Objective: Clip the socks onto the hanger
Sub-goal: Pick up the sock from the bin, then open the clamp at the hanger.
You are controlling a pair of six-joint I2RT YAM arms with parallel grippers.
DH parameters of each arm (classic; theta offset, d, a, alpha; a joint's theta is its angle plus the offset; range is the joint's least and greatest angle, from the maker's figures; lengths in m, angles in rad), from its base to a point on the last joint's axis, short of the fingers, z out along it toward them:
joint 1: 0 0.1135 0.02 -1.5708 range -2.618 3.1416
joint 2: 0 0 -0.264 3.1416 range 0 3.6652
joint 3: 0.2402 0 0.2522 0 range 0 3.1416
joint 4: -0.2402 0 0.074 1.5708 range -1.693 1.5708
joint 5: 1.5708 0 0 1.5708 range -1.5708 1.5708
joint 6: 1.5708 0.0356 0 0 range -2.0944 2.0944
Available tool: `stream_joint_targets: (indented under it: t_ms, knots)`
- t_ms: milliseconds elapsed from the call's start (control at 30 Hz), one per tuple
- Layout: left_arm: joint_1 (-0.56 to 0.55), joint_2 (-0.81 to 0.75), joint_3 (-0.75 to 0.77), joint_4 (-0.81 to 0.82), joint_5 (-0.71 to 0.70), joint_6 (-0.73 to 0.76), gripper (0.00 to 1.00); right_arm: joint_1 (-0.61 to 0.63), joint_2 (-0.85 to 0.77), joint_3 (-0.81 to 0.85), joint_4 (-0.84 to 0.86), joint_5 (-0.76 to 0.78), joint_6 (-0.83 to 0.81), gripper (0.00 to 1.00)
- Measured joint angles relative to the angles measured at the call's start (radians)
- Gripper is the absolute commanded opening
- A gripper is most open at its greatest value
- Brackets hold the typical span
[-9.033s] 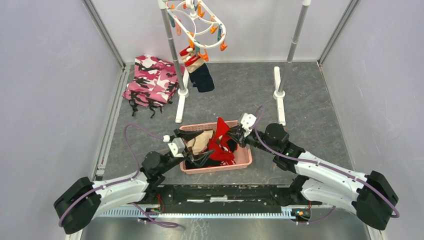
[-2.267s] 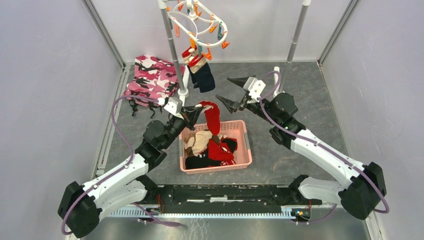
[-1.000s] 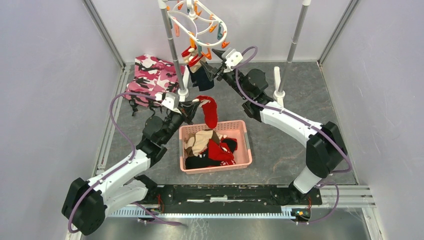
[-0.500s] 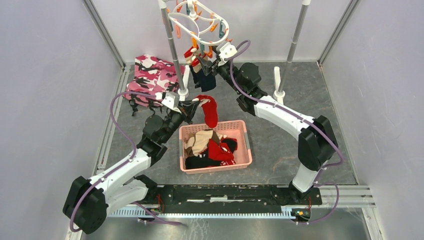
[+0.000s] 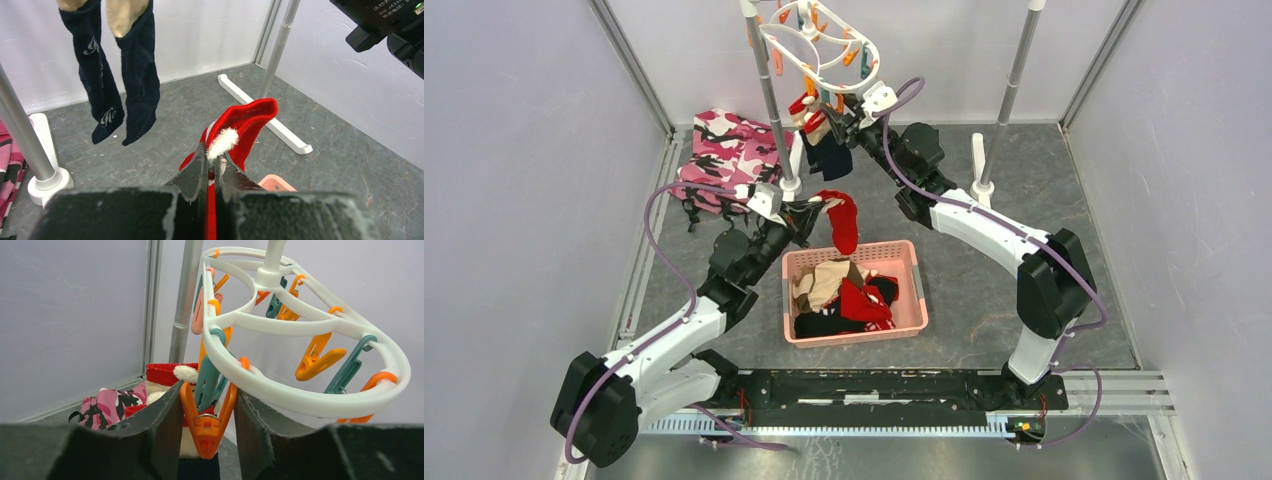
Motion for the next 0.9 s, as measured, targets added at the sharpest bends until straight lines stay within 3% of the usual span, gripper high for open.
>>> stream_joint_targets:
  t_ms: [267, 533, 900]
  knots:
    - [0.005, 0.006, 0.003, 0.002, 0.005, -0.015, 0.02, -0.015, 0.000, 0.000, 0.002, -0.007, 0.037, 0.08]
    - [0.016, 0.047, 0.045, 0.001, 0.011, -0.034, 0.02, -0.033, 0.000, 0.018, -0.002, -0.064, 0.122, 0.05]
    - [0.091, 0.216, 0.270, -0.034, 0.110, -0.114, 0.02, -0.039, 0.000, 0.126, -0.144, -0.146, 0.283, 0.03]
